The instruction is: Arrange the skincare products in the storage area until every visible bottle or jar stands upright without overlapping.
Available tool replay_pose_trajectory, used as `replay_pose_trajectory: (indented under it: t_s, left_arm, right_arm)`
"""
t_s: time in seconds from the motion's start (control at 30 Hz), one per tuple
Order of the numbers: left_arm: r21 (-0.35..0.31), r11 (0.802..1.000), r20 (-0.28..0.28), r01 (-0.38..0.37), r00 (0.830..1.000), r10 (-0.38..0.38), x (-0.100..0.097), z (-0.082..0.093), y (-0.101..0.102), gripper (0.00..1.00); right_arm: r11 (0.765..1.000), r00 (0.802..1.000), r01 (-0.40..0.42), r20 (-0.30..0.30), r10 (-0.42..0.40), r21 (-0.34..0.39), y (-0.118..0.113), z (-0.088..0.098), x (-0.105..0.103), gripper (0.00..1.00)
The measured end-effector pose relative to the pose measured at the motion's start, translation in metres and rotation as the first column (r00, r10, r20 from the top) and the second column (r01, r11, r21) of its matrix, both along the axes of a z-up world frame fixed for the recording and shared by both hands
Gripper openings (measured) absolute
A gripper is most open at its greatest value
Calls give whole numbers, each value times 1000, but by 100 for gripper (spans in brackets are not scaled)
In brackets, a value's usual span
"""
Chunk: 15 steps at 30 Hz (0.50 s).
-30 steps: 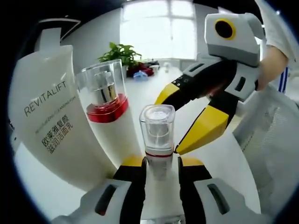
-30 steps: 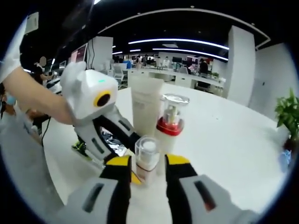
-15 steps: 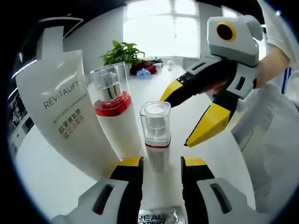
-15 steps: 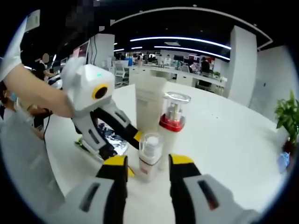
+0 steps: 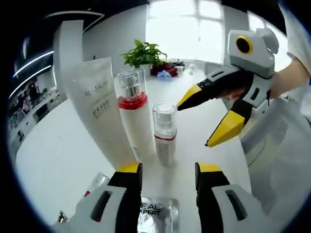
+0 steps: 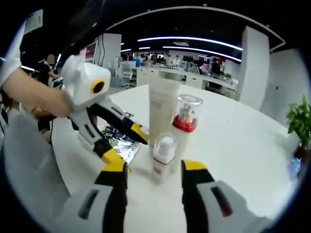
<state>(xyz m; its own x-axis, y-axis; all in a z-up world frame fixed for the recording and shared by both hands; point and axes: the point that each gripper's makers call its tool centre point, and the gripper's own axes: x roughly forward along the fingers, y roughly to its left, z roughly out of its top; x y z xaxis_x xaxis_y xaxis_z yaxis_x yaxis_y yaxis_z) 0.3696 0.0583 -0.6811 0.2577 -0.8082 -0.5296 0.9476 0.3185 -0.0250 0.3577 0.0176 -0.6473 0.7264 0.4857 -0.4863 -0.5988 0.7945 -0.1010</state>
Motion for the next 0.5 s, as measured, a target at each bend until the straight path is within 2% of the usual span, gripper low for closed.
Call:
replay_pose_trajectory:
  t_s: [0.37, 0.5]
  left_arm:
    - [27, 993, -56, -111, 992, 112, -10, 1, 24, 57]
    - [34, 989, -70, -144, 987, 146, -16, 3, 35, 58]
  right_arm:
    - [1000, 1000, -16, -14, 16, 9, 1, 5, -10, 53]
    - [1000, 1000, -21, -15, 21, 12, 2, 7, -14, 57]
